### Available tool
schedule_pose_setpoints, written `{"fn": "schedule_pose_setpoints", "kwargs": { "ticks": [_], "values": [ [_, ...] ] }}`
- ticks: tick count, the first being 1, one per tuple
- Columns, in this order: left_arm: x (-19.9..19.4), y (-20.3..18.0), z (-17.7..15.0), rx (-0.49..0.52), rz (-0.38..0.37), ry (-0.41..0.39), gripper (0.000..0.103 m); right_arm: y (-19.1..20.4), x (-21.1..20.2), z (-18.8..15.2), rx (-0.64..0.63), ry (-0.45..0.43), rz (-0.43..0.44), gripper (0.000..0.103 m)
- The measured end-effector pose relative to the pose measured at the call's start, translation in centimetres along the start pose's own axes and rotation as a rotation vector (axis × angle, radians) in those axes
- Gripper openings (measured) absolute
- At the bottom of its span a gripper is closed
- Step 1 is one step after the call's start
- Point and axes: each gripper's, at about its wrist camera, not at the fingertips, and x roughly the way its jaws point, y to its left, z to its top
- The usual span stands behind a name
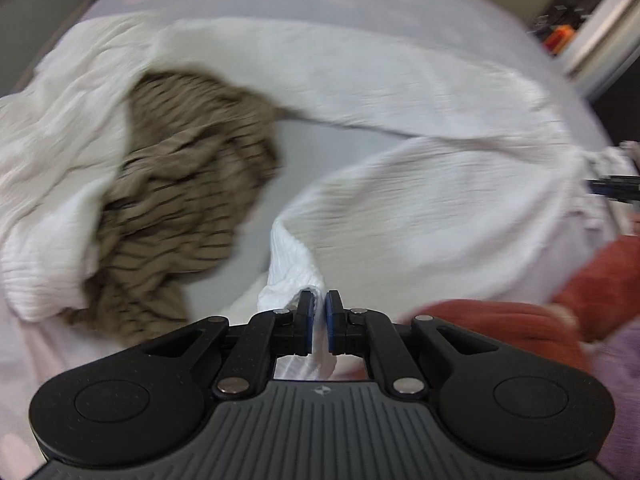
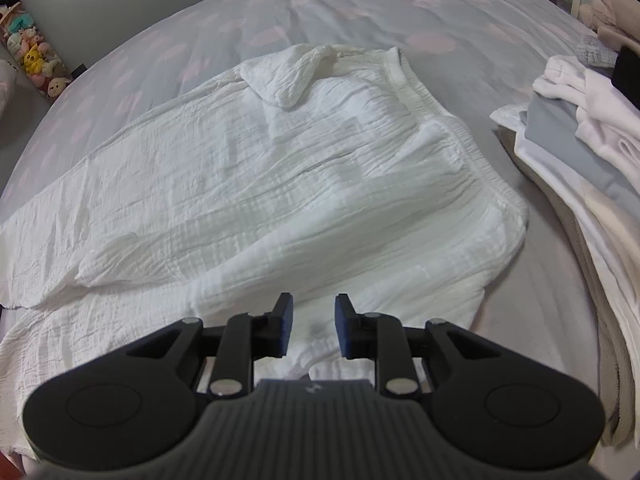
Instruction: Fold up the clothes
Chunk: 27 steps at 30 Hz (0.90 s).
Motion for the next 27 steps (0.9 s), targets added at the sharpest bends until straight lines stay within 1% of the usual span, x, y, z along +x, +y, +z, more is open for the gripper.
{"fn": "schedule_pose_setpoints", "kwargs": {
  "ticks": [2,3,5,6,9,11,12,14,16,17,19,20,22,24,25,26,27],
  "values": [
    [-0.5,-1.3,0.1,0.034,-0.063,-0.002,0.004,-0.1,-0.1,0.0,0.008,-0.003,0.002,0.026],
    [-0.6,-1.7,0.1,0.047,-0.083,-0.001,0.004,-0.2,-0.1,0.0,0.012,-0.004,0.002,0.026],
    [-0.5,-2.1,0.2,0.058,-0.087,0.003,0.004,-0.2,-0.2,-0.1,0.015,-0.008,0.003,0.027],
    [-0.3,-2.1,0.2,0.057,-0.084,0.005,0.004,-0.2,-0.2,-0.1,0.016,-0.011,0.005,0.027],
    [0.3,-1.3,0.3,0.029,-0.034,0.000,0.003,-0.2,-0.5,-0.1,0.022,-0.019,0.014,0.028],
    [1.1,-0.6,0.2,0.022,0.012,0.019,0.003,-0.2,-0.6,0.0,0.033,-0.022,0.021,0.029],
    [1.6,-0.3,0.1,0.015,0.023,0.031,0.003,-0.2,-0.7,0.0,0.036,-0.023,0.021,0.030],
    [3.0,0.4,-0.5,-0.010,0.001,0.059,0.003,-0.1,-0.9,-0.1,0.035,-0.026,0.019,0.030],
    [4.4,1.0,-1.3,-0.044,-0.036,0.085,0.003,-0.1,-1.2,-0.1,0.039,-0.033,0.025,0.030],
    [5.0,1.4,-1.8,-0.076,-0.061,0.084,0.001,0.0,-1.3,-0.1,0.040,-0.034,0.026,0.031],
    [5.8,2.3,-2.6,-0.144,-0.114,0.076,0.001,0.0,-1.3,-0.1,0.041,-0.031,0.024,0.033],
    [6.2,2.6,-3.0,-0.164,-0.127,0.080,0.001,0.0,-1.3,-0.1,0.041,-0.030,0.024,0.033],
    [7.0,2.9,-3.7,-0.178,-0.126,0.101,0.001,0.0,-1.3,0.0,0.042,-0.027,0.022,0.034],
    [7.5,3.0,-4.1,-0.178,-0.101,0.116,0.002,0.0,-1.3,0.0,0.043,-0.024,0.020,0.034],
    [7.3,3.2,-4.2,-0.185,-0.099,0.106,0.003,0.0,-1.3,0.1,0.043,-0.022,0.020,0.034],
    [6.9,3.4,-4.3,-0.197,-0.102,0.089,0.009,0.0,-1.3,0.1,0.043,-0.021,0.019,0.034],
    [6.5,3.6,-4.4,-0.208,-0.104,0.070,0.022,0.0,-1.2,0.1,0.044,-0.020,0.018,0.034]
  ]
}}
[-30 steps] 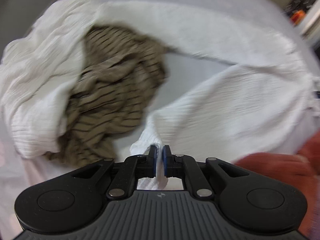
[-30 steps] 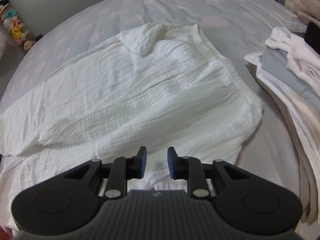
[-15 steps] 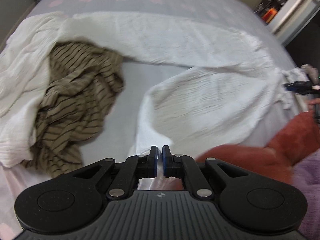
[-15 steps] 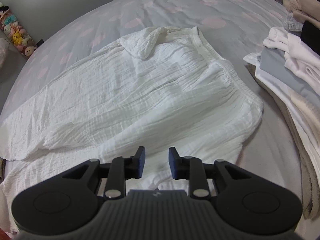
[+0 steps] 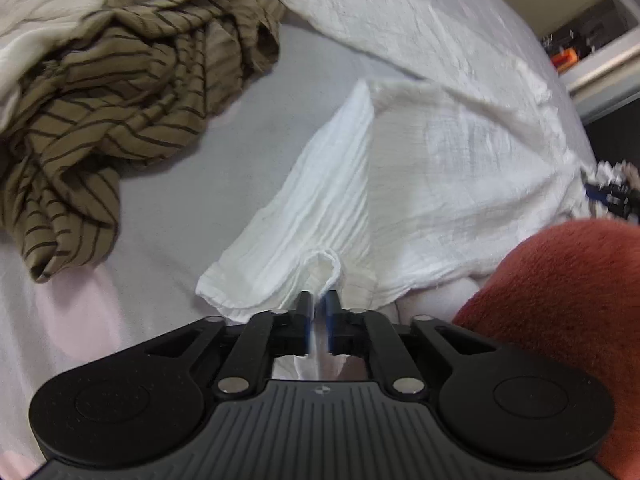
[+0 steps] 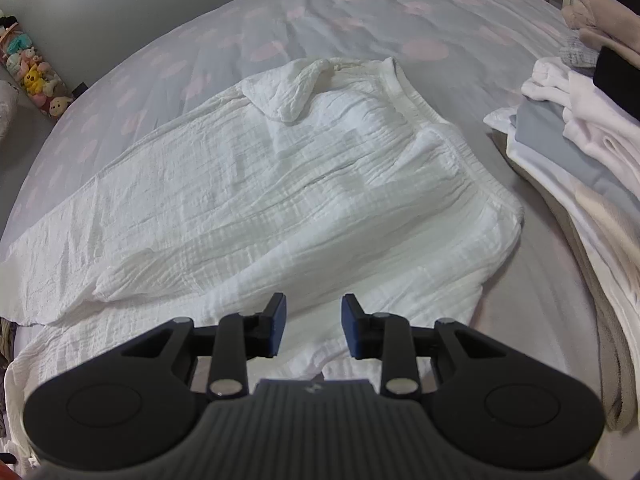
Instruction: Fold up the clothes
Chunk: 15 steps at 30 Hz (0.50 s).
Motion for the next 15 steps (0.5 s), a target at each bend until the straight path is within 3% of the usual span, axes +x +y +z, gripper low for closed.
{"fn": "schedule_pose_setpoints", "kwargs": {
  "ticks": [1,3,7,9,12,15],
  "values": [
    [-0.7,0.1,0.0,-0.004,0.005,-0.026,0.029,0.0,0.0,0.0,0.000,0.001,-0.001,0.035],
    [-2.0,0.4,0.2,-0.011,0.034,-0.084,0.051,0.0,0.2,0.1,0.000,0.008,-0.005,0.035],
    [-3.2,2.2,0.6,-0.097,0.116,-0.161,0.052,0.2,0.5,0.1,-0.012,0.019,-0.018,0.035],
    [-2.3,3.1,0.7,-0.148,0.163,-0.135,0.050,0.3,0.5,0.1,-0.018,0.019,-0.022,0.036],
    [-0.2,3.6,0.3,-0.155,0.177,-0.078,0.049,0.2,0.4,0.0,-0.015,0.011,-0.023,0.037],
    [1.3,3.6,-0.2,-0.170,0.182,-0.079,0.043,0.1,0.2,-0.1,-0.009,0.003,-0.019,0.037]
  ]
}}
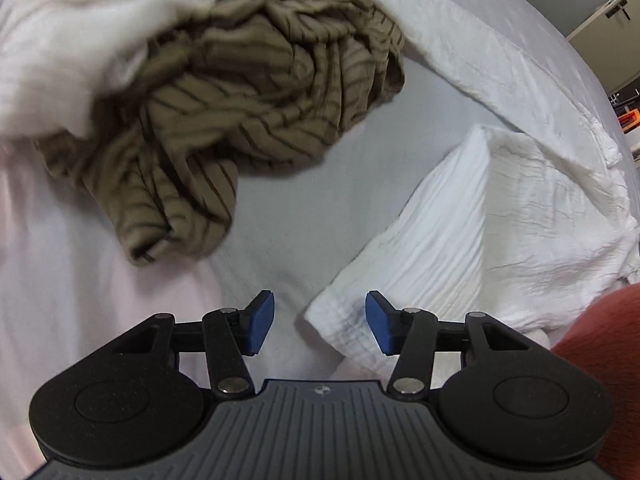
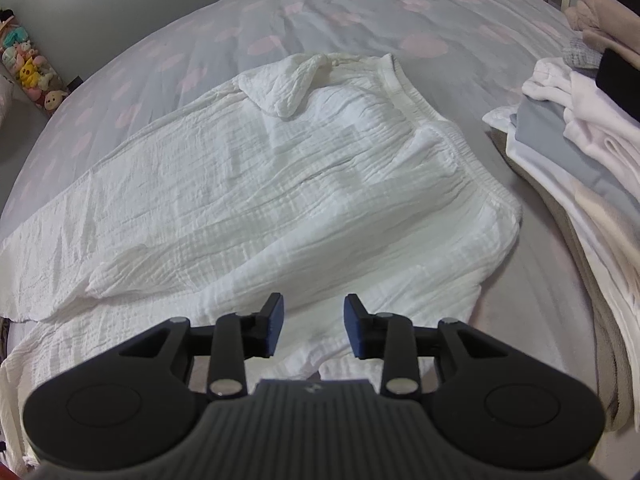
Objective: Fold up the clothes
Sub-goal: 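Grasp the garment with the left gripper and smooth it flat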
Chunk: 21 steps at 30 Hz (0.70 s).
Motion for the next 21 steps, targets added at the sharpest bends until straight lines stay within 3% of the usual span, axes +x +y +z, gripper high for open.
{"fn": "schedule_pose_setpoints", "kwargs": {
  "ticks": [1,2,3,8,14,17,21],
  "values": [
    [0.1,0.0,0.0,-0.009,-0.002,-0.010,0.034,0.0,0.0,0.0,0.001,-0.002,0.001,0.037],
    [0.1,0.1,0.0,-0.018,-0.012,-0.014,0.006,0.0,0.0,0.0,0.001,-0.001,0.000,0.037],
    [-0.2,0.0,0.1,-0.019,-0.023,-0.022,0.004,0.1,0.0,0.1,0.000,0.000,-0.001,0.037],
    [-5.0,-1.5,1.2,0.068,0.001,-0.131,0.003,-0.1,0.1,0.0,0.002,-0.001,0.001,0.038],
    [-12.5,-3.1,5.3,0.147,0.132,-0.300,0.003,-0.4,0.4,0.0,0.015,0.005,0.003,0.038],
    [-14.0,-3.5,8.4,0.176,0.211,-0.319,0.003,-0.4,0.5,0.1,0.021,0.006,0.004,0.038],
    [-12.8,-3.4,12.0,0.212,0.315,-0.278,0.003,-1.0,0.5,0.1,0.055,-0.001,0.013,0.038]
  ]
}}
